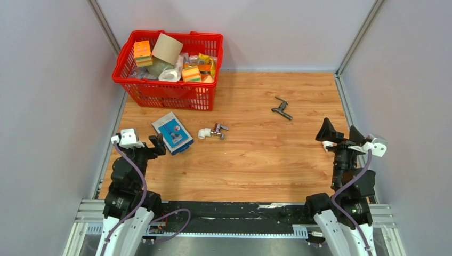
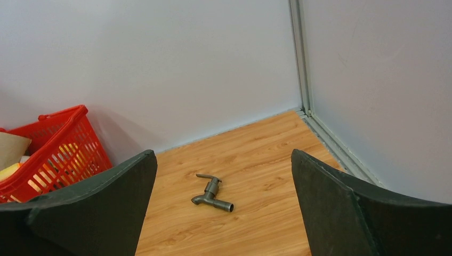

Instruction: Install the water faucets

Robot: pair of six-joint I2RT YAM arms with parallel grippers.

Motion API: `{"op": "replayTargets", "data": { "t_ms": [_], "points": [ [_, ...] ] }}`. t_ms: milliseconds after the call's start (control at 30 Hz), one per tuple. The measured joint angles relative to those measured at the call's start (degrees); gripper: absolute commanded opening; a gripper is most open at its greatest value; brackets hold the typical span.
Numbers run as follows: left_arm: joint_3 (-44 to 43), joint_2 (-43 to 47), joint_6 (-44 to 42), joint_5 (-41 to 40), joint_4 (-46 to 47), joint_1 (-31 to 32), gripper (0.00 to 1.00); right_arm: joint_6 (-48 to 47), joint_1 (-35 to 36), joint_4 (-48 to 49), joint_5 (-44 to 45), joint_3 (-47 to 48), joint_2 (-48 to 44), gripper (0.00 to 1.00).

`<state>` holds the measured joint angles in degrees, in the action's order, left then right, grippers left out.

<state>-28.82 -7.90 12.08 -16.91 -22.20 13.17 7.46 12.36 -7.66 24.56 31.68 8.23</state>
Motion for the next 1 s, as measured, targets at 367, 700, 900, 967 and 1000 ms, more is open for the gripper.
{"op": "replayTargets", "data": {
  "t_ms": [367,700,900,967,1000],
  "points": [
    [-0.94,-4.55,1.70,4.61,-3.82,0.00,1.00,7.39,0.00,-2.89,-5.33,5.60,21.99,1.00],
    [-0.94,-5.16,2.12,6.38,-5.27,0.00,1.00,13.75,0.04,-5.40,-12.74,15.74,58.25,0.93],
    [-0.94,-4.39,1.70,7.82,-5.38,0.00,1.00,13.81,-0.20,-4.94,-14.12,28.09,80.89,0.68],
    [-0.94,-4.09,1.64,8.11,-5.29,0.00,1.00,13.75,-0.66,-5.09,-15.13,31.45,87.10,0.65],
    [-0.94,-4.07,1.60,8.28,-5.27,0.00,1.00,13.90,-0.98,-5.14,-15.34,33.03,89.94,0.65]
  ]
}}
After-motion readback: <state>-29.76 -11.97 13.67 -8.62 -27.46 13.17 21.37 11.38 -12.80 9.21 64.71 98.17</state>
